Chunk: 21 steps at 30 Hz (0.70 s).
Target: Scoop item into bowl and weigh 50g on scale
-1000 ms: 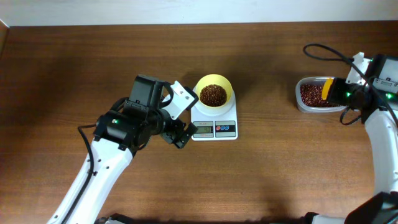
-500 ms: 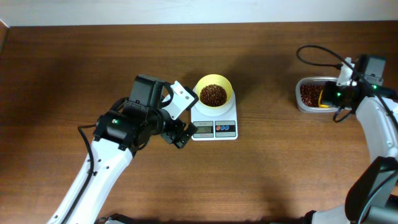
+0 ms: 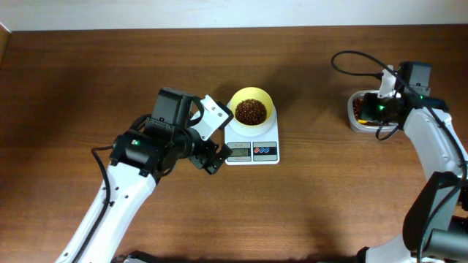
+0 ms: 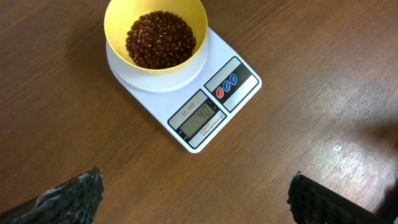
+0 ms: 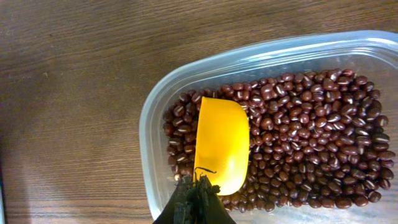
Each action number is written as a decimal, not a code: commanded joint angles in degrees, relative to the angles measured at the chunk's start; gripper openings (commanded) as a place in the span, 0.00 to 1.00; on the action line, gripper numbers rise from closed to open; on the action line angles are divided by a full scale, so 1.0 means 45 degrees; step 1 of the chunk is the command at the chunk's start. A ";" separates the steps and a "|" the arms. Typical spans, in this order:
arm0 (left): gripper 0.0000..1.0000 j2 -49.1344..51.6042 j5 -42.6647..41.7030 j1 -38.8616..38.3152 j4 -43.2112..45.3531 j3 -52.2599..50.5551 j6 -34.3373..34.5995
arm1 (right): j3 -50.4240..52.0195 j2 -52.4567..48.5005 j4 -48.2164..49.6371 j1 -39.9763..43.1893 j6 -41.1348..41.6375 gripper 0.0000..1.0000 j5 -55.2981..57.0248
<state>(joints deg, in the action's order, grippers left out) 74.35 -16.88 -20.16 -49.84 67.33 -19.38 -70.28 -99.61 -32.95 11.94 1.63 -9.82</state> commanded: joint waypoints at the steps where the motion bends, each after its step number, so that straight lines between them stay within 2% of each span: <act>1: 0.99 -0.0204 0.0044 0.0019 0.0029 -0.0044 -0.0199 | -0.0019 -0.0063 0.0000 0.0486 0.0121 0.04 -0.0340; 7: 0.99 -0.0204 0.0044 0.0019 0.0029 -0.0044 -0.0199 | -0.0029 0.0325 -0.0039 0.1394 0.0078 0.04 -0.0408; 16: 0.99 -0.0204 0.0044 0.0019 0.0024 -0.0044 -0.0199 | -0.0087 0.0393 -0.0058 0.1705 0.0083 0.04 -0.1277; 21: 0.99 -0.0204 0.0039 0.0019 0.0029 -0.0044 -0.0199 | -0.1141 0.0631 -0.0228 0.1865 0.0073 0.04 -0.1486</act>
<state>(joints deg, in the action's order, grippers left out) 74.35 -16.88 -20.16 -49.87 67.33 -19.38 -71.53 -99.18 -33.80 19.99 1.74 -15.66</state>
